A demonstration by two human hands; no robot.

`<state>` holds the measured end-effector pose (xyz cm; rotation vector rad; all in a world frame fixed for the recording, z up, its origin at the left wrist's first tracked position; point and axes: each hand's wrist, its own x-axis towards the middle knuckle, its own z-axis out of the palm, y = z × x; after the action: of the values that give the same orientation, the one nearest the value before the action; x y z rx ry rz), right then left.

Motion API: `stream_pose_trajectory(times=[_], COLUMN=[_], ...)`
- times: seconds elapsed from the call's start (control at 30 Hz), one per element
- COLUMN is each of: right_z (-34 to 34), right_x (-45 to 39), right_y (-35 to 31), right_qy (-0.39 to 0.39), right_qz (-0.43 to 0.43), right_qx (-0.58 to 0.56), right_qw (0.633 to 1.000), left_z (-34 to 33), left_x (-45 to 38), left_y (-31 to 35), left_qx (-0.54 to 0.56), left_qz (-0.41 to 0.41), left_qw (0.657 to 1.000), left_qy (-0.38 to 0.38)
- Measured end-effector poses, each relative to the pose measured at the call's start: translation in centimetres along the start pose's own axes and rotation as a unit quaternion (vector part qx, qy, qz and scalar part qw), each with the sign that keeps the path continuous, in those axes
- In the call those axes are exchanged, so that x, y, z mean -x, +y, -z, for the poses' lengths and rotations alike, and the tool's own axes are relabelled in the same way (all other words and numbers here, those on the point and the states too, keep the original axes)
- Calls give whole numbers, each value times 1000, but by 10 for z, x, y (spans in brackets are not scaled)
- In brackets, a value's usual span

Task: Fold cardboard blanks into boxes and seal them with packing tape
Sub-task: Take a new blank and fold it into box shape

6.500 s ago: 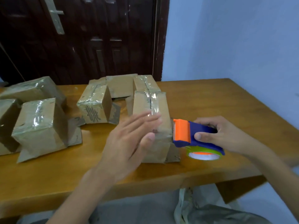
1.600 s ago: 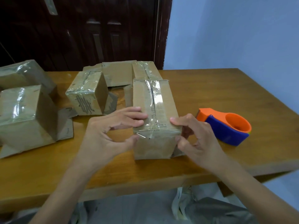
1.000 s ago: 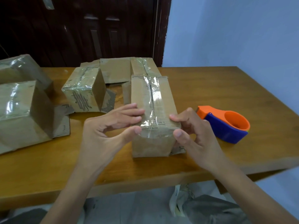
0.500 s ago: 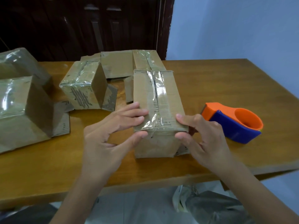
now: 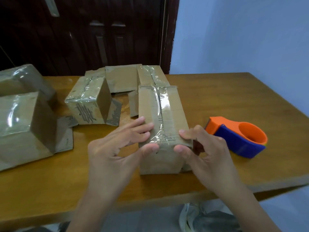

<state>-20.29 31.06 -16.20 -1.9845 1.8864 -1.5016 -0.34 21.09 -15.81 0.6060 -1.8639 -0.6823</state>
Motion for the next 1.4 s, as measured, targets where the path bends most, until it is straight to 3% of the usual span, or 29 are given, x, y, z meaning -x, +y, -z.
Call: stream_pose_trajectory(times=[0.37, 0.5, 0.6, 0.77, 0.9, 1.0, 1.2, 1.3, 1.4], right_z=[12, 32, 44, 43, 45, 40, 20, 7, 0], right_x=[9, 4, -5, -31, -46, -56, -102, -120, -122], right_y=[2, 2, 4, 3, -10, -19, -28, -26, -23], right_qy=[-68, -53, -14, -4, -117, -218, -311, -284, -213], right_qz=[-13, -36, -84, -143, -157, -183, -171, -147, -101], right_qx=[-23, -34, -37, 38, 11, -20, -43, 14, 149], right_qw=[997, 997, 996, 989, 980, 958, 934, 947, 960], left_z=[17, 19, 9, 10, 72, 99, 106, 101, 100], left_x=[4, 14, 14, -18, -63, -65, -59, -56, -53], left_y=[-9, 11, 37, 71, 45, 14, 10, 12, 7], left_qx=[12, -108, -176, -183, -228, -168, -157, -169, -186], left_qz=[-79, -122, -152, -159, -107, -74, -111, -111, -96], left_qw=[993, 983, 961, 936, 918, 905, 899, 882, 873], left_qy=[-90, -86, -152, -256, -307, -384, -394, -426, -440])
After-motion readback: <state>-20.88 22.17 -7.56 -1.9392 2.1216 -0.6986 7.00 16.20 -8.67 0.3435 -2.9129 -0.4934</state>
